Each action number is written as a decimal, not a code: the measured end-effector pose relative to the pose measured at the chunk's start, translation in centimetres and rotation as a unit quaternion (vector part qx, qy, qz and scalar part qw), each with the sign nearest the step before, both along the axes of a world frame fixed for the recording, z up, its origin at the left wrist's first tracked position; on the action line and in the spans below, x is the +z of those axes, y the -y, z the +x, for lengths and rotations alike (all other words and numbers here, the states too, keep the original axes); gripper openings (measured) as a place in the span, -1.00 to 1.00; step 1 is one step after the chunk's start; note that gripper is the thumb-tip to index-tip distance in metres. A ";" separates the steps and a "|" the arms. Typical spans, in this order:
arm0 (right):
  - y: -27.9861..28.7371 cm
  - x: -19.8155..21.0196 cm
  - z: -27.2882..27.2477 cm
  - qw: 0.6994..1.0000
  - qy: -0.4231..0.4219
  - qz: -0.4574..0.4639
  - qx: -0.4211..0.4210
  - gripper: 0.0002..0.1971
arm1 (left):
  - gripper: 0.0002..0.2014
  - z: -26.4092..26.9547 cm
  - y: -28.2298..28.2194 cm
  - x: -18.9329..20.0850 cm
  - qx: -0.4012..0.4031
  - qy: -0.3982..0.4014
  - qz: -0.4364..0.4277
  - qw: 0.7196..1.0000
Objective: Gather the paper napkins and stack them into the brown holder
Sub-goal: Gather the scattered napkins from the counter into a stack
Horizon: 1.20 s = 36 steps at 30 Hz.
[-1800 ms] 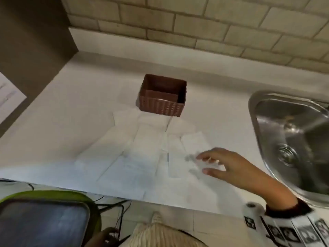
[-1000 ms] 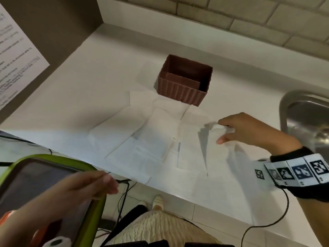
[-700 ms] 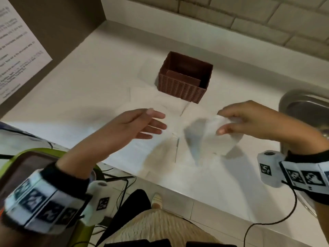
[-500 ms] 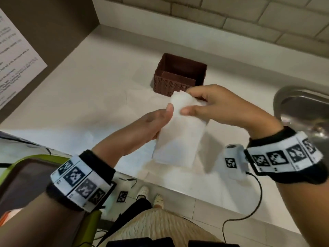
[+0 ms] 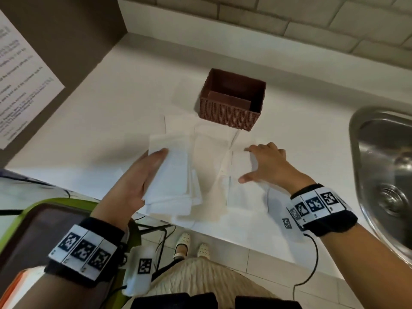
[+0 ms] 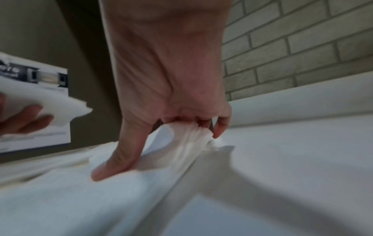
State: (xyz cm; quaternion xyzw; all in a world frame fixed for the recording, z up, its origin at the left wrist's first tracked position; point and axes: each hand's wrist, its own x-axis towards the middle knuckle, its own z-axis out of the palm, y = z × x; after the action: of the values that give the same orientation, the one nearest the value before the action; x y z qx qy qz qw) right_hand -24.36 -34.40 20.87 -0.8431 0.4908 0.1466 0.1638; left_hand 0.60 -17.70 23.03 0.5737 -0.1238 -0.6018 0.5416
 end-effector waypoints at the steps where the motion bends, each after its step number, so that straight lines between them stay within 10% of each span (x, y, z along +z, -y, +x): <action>1: 0.2 0.1 -0.1 1.000 0.001 0.012 0.006 -0.12 | -0.75 0.0 0.0 0.0 -0.002 -0.011 0.000 1.000; 7: 0.5 5.1 -2.0 0.977 0.177 0.115 0.016 -0.75 | -0.67 -0.3 0.9 -0.2 0.041 0.022 -0.028 0.999; 15: -2.0 13.8 1.5 0.867 0.366 0.337 0.029 -0.80 | -0.81 -2.3 2.4 0.9 -0.011 0.118 -0.062 0.991; 29: -4.2 7.5 11.0 0.947 0.288 0.129 0.060 -0.81 | -0.63 -1.2 1.0 1.5 -0.122 0.132 -0.051 0.982; 36: -0.8 5.1 7.1 0.957 0.263 0.062 -0.109 -0.57 | -0.69 5.2 -2.9 0.0 0.072 0.112 0.021 0.991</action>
State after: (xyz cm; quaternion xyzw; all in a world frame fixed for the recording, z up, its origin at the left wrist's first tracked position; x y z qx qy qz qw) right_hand -17.29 -33.55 25.94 -0.7816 0.5089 -0.0685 0.3543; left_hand 5.81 -14.80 23.05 0.6561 -0.1295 -0.4955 0.5543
